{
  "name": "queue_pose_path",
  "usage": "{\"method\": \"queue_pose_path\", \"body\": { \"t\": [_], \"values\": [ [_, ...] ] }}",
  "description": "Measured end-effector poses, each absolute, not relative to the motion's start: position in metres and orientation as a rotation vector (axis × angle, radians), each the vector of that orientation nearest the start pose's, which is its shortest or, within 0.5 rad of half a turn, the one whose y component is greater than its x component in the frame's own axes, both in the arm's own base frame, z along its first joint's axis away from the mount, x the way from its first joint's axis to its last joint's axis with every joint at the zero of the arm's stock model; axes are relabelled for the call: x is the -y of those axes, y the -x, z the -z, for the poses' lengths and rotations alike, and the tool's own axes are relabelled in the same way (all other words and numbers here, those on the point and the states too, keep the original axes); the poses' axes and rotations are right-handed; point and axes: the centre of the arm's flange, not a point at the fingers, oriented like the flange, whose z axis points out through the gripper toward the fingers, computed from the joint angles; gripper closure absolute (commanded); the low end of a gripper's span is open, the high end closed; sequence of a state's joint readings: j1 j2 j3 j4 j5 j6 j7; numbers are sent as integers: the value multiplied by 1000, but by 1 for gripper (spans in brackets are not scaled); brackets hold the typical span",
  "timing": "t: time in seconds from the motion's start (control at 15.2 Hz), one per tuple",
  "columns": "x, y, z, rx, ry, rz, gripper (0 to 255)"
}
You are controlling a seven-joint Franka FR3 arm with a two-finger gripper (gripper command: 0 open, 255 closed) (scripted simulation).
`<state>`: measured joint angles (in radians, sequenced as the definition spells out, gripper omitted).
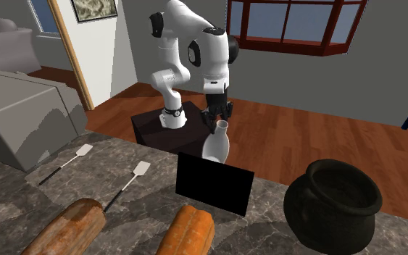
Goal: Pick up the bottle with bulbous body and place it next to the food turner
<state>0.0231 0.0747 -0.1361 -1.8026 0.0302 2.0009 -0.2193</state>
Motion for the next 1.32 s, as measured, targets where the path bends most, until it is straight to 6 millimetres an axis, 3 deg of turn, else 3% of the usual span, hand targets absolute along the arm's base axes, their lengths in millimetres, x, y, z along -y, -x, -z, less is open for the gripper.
{"method": "queue_pose_path", "body": {
  "t": [1.32],
  "values": [
    [64, -593, -615, 151, 3134, 198, 255]
  ]
}}
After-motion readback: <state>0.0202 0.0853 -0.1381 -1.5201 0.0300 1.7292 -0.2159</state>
